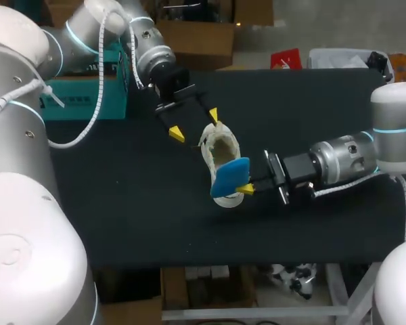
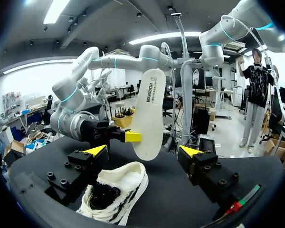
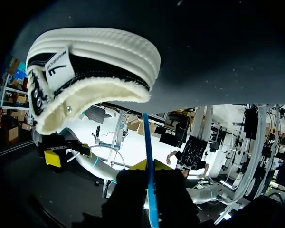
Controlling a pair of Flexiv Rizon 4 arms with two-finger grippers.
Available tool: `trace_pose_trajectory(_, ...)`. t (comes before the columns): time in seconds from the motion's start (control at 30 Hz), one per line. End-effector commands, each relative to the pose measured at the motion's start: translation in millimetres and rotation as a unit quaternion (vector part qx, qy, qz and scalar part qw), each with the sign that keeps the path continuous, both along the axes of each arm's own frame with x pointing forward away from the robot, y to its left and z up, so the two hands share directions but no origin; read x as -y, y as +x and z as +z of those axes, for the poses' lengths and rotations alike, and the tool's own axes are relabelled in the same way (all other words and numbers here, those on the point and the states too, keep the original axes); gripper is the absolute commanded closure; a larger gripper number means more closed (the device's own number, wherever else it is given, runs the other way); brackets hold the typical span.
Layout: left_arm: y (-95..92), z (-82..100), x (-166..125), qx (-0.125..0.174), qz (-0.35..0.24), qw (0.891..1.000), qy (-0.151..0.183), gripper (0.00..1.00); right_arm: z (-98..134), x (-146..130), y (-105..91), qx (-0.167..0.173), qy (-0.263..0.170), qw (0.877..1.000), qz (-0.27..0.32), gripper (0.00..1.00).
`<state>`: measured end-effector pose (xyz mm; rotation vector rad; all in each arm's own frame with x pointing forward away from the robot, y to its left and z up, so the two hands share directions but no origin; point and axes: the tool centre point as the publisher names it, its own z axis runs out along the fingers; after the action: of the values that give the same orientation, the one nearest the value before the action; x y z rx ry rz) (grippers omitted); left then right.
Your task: Open the shoe tongue, take the insole out of the shoe, put the insole back into the shoe, and pack the shoe into the shoebox
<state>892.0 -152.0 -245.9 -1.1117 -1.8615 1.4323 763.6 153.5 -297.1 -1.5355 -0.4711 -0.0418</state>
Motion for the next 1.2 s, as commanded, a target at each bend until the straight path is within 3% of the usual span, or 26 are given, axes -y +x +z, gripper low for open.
trace_pose_trajectory(0.03,-27.3,-5.2,-4.7,0.02,0.102,0.994,-0.033,0.0,-1.0,0.7,0.7,-0.001,0.002,1.0,0.001,1.0)
trace_pose_trajectory(0.3,-49.7,4.9,-8.2,0.046,0.147,0.987,-0.056,0.0,-1.0,0.7,0.7,-0.001,0.002,1.0,0.001,1.0)
trace_pose_trajectory(0.5,-63.7,11.0,-12.7,0.07,0.22,0.967,-0.107,0.0,-0.9,0.1,2.0,0.006,0.004,1.0,-0.003,1.0)
trace_pose_trajectory(0.73,-86.0,8.9,-13.9,0.11,0.293,0.942,-0.121,0.0,0.1,1.3,9.7,0.047,0.007,0.998,-0.035,1.0)
trace_pose_trajectory(0.8,-89.5,8.0,-13.7,0.108,0.299,0.94,-0.127,0.0,0.0,3.1,11.2,0.057,0.008,0.997,-0.047,1.0)
trace_pose_trajectory(0.97,-92.1,7.6,-15.1,0.129,0.347,0.917,-0.152,0.0,2.0,8.5,14.1,0.069,0.022,0.995,-0.067,1.0)
trace_pose_trajectory(1.03,-91.5,8.4,-16.0,0.138,0.383,0.898,-0.168,0.0,2.9,10.3,15.0,0.065,0.026,0.995,-0.075,1.0)
trace_pose_trajectory(1.07,-87.5,10.2,-16.6,0.139,0.417,0.881,-0.172,0.0,3.4,11.4,15.9,0.069,0.03,0.994,-0.082,1.0)
trace_pose_trajectory(1.1,-86.4,12.5,-19.1,0.12,0.43,0.878,-0.174,0.0,4.0,12.0,16.4,0.069,0.028,0.993,-0.088,1.0)
trace_pose_trajectory(1.2,-86.4,12.5,-19.1,0.12,0.43,0.878,-0.174,0.0,6.2,12.5,18.7,0.077,0.023,0.992,-0.1,1.0)
